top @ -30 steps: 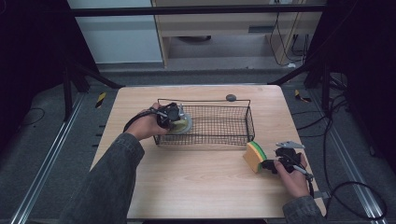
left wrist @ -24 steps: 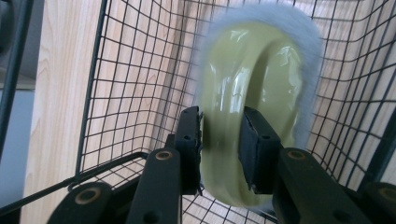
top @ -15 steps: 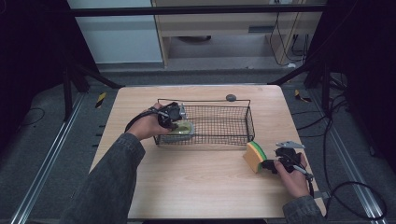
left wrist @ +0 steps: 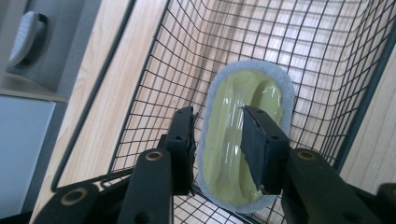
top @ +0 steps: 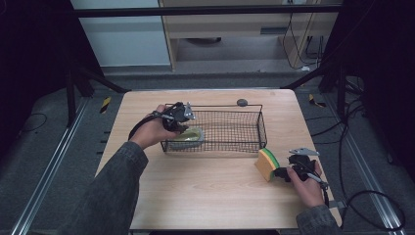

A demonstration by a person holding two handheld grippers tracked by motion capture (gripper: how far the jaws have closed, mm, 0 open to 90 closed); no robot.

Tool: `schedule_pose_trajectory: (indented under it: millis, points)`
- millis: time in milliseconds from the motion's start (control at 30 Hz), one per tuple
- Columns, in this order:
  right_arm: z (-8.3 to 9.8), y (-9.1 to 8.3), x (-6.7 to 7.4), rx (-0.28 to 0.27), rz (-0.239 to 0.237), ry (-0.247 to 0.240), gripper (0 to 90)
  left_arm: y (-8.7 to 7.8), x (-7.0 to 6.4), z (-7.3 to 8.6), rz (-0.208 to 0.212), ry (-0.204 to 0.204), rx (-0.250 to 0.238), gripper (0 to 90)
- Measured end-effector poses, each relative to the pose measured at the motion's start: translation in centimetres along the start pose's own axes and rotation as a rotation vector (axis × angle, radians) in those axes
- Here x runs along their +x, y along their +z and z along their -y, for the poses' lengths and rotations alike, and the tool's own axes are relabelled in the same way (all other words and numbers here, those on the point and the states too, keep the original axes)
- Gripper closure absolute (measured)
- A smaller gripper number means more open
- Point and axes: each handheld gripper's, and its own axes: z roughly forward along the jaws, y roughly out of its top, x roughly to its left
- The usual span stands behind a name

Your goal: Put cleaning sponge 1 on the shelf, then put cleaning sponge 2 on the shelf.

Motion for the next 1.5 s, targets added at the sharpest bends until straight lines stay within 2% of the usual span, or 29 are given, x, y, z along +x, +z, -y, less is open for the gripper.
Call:
schedule_pose_trajectory:
  millis: [133, 200, 233, 267, 300, 367, 400, 467, 600, 667, 700, 733, 767, 800, 867, 900, 933, 967, 1000, 1133, 1200, 1267, 1333, 1367, 1500]
  points:
    - [0.0, 0.0, 0.0, -0.003, -0.002, -0.003, 0.4, -0.7, 0.0, 0.3, -0.047, -0.043, -0.034, 55.4]
    - [0.0, 0.0, 0.0, -0.003, -0.002, -0.003, 0.4, -1.0, -0.2, 0.5, -0.063, -0.049, -0.058, 44.2]
    - [0.0, 0.0, 0.0, -0.002, -0.001, -0.005, 0.4, -1.2, -0.3, 0.5, -0.077, -0.058, -0.052, 30.3]
    - [0.0, 0.0, 0.0, -0.002, -0.001, -0.005, 0.4, -1.3, -0.3, 0.7, -0.093, -0.076, -0.058, 30.3]
    - [0.0, 0.0, 0.0, -0.003, -0.003, -0.004, 0.4, -1.5, -0.3, 0.9, -0.107, -0.110, -0.064, 25.3]
    - [0.0, 0.0, -0.1, -0.003, -0.002, -0.007, 0.4, -1.8, -0.2, 1.2, -0.108, -0.176, -0.092, 14.0]
    - [0.0, 0.0, -0.1, -0.002, -0.002, -0.006, 0.4, -2.0, -0.3, 1.4, -0.112, -0.200, -0.105, 11.5]
    - [0.0, 0.0, -0.1, -0.002, -0.002, -0.006, 0.4, -2.5, -0.4, 1.8, -0.111, -0.241, -0.136, 7.8]
    - [0.0, 0.0, -0.1, -0.002, -0.011, -0.010, 0.5, -4.0, -1.0, 3.3, -0.123, -0.353, -0.222, 6.6]
    - [0.0, -0.1, -0.3, 0.004, -0.025, -0.020, 0.8, -4.7, -1.6, 4.5, -0.132, -0.401, -0.259, 5.8]
    - [-0.2, -0.2, -0.6, 0.018, -0.036, -0.027, 5.1, -5.3, -2.7, 6.0, -0.139, -0.442, -0.313, 5.3]
    - [-0.2, -0.2, -0.6, 0.018, -0.036, -0.027, 5.1, -5.3, -2.7, 6.0, -0.139, -0.442, -0.313, 4.7]
    - [-0.2, -0.5, -0.8, 0.011, -0.037, -0.024, 10.1, -5.4, -3.2, 6.7, -0.150, -0.454, -0.329, 4.4]
    - [-0.2, -0.5, -0.8, 0.011, -0.037, -0.024, 10.1, -5.5, -3.9, 7.5, -0.158, -0.471, -0.334, 4.4]
    - [-0.1, -1.1, -1.0, 0.008, -0.045, -0.030, 10.4, -5.2, -5.4, 9.0, -0.169, -0.504, -0.322, 4.5]
    - [0.2, -1.9, -0.8, 0.004, -0.035, -0.050, 11.2, -4.7, -6.8, 10.5, -0.149, -0.548, -0.320, 4.7]
    - [0.2, -1.9, -0.8, 0.004, -0.035, -0.050, 11.2, -4.7, -6.8, 10.5, -0.149, -0.548, -0.320, 4.7]
    - [0.3, -2.8, -0.4, 0.018, -0.018, -0.058, 12.4, -3.8, -7.9, 12.1, -0.120, -0.577, -0.310, 4.7]
    - [0.3, -2.8, -0.4, 0.018, -0.018, -0.058, 12.4, -3.8, -7.9, 12.1, -0.120, -0.577, -0.310, 4.8]
    - [1.1, -4.3, 0.7, 0.049, -0.010, -0.099, 13.4, -1.8, -9.4, 14.7, -0.058, -0.638, -0.260, 5.3]
    - [1.5, -5.0, 1.1, 0.068, -0.020, -0.100, 13.4, -0.9, -9.9, 15.4, -0.047, -0.657, -0.225, 5.4]
    - [1.9, -5.6, 1.4, 0.086, -0.030, -0.099, 13.4, -0.3, -9.9, 15.7, -0.020, -0.672, -0.231, 5.7]
    - [2.3, -6.1, 1.6, 0.101, -0.033, -0.101, 13.4, 0.0, -9.7, 16.0, -0.038, -0.674, -0.216, 5.7]
    - [2.5, -6.5, 1.8, 0.106, -0.048, -0.100, 13.2, 0.6, -9.7, 16.5, -0.025, -0.691, -0.190, 5.6]
    - [2.7, -6.8, 2.3, 0.127, -0.085, -0.109, 11.4, 1.3, -9.8, 16.9, -0.002, -0.705, -0.168, 5.6]
